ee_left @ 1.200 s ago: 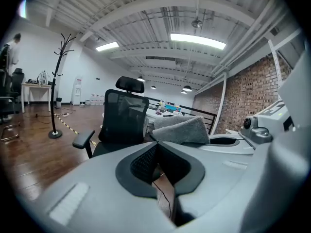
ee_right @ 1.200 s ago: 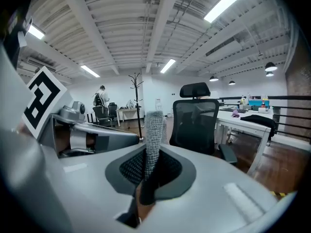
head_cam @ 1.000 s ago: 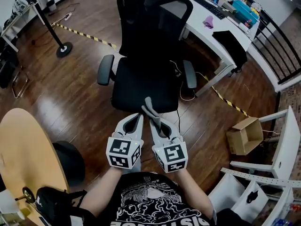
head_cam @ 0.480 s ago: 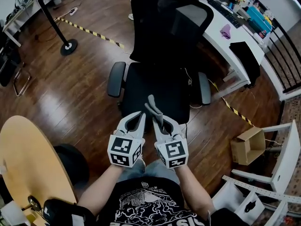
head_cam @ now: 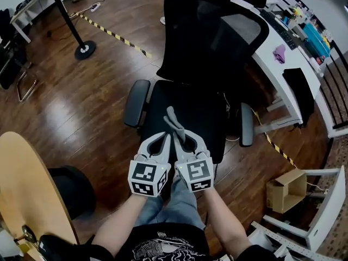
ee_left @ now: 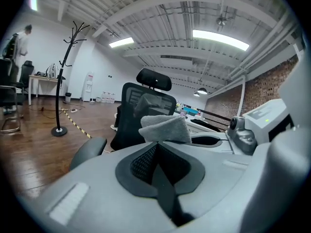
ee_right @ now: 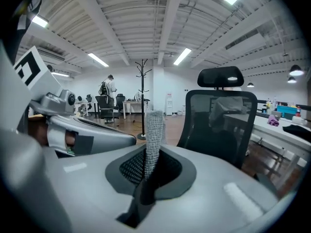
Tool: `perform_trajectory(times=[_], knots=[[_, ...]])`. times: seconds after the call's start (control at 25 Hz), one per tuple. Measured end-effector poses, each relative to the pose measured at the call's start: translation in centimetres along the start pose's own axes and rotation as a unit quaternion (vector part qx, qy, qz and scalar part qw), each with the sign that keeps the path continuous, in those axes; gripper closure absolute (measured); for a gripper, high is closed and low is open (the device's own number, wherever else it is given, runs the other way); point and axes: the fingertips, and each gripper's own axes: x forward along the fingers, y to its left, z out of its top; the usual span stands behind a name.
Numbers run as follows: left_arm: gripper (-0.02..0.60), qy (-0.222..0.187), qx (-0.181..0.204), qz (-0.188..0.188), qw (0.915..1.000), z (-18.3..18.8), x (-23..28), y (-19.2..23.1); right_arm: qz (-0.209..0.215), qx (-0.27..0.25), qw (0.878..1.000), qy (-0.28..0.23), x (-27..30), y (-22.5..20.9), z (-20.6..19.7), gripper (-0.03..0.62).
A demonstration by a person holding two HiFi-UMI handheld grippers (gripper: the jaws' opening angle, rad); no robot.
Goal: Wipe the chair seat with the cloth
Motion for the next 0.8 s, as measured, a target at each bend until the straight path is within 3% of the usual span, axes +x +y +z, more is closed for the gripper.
perform_trajectory(times=[0.28,0.8], knots=[[0.577,0.008,-0.035,0.05,0.9981,-1.5,5.9,3.9,0.04,-0.018,0.999,0.02,6.6,-4.5,-2.0,0.582],[0.578,0.014,-0.078,0.107,0.9911,-4.6,15.4,10.4,0.086,-0.076,0.991,0.074,20.4,-11.7,-8.7,0.583]])
